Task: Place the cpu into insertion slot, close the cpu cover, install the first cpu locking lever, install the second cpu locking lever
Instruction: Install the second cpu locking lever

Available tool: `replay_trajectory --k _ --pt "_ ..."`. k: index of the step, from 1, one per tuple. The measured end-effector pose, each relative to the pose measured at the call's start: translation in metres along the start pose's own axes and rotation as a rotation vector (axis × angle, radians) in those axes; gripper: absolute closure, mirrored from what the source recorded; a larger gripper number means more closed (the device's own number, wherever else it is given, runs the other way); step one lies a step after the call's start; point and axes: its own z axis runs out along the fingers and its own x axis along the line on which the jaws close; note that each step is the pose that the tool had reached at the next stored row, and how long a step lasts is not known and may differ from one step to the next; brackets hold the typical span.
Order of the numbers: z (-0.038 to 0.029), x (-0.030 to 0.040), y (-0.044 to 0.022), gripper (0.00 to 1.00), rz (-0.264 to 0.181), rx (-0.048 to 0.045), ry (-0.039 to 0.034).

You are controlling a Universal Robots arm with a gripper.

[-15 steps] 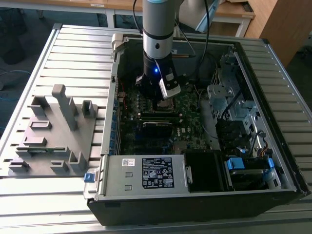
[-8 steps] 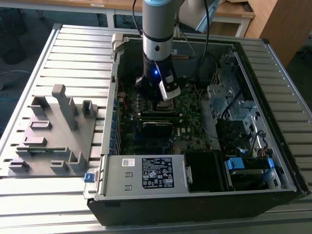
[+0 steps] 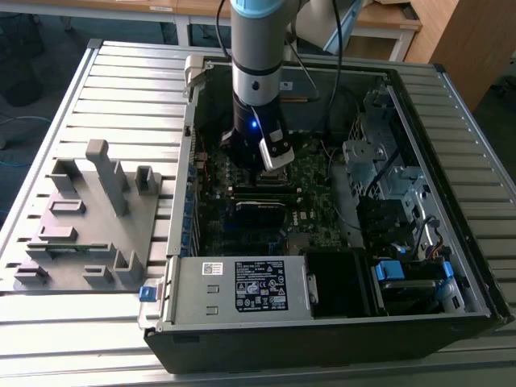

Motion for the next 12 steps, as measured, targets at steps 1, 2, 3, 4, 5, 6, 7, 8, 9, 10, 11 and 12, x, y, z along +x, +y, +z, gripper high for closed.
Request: replay_trajectory --k 1,2,3,4,5,6,7,8,9,10,11,12 --pt "0.0006 0.0008 0.0 0.9 0.0 -0.0008 0.0" --pt "0.0012 0.0014 -0.0001 0.9 -0.001 -0.0016 0.0001" --pt "0.0017 0.0019 -0.0002 0.9 -0.001 -0.0023 0.0002" --pt "0.0023 0.0021 -0.0002 0.9 -0.001 -0.0042 0.0003" --pt "0.0025 0.0022 -0.0002 0.9 -0.001 -0.0079 0.0008" --pt "0.0028 0.0022 -0.0002 0.9 -0.001 -0.0147 0.0014" --pt "0.0031 0.0022 -0.0002 0.9 -0.001 -0.0237 0.0023" --pt "0.0032 0.0022 -0.0002 0.9 -0.001 -0.0334 0.0034" --pt "0.0034 0.0023 -0.0002 0.9 -0.001 -0.0429 0.0045" --pt "0.0036 0.0023 -0.0002 0.9 -0.001 -0.0508 0.0053" --pt "0.0039 0.0023 -0.0003 0.9 -0.001 -0.0563 0.0058" --pt "0.0043 0.0023 -0.0004 0.9 -0.001 -0.0598 0.0061"
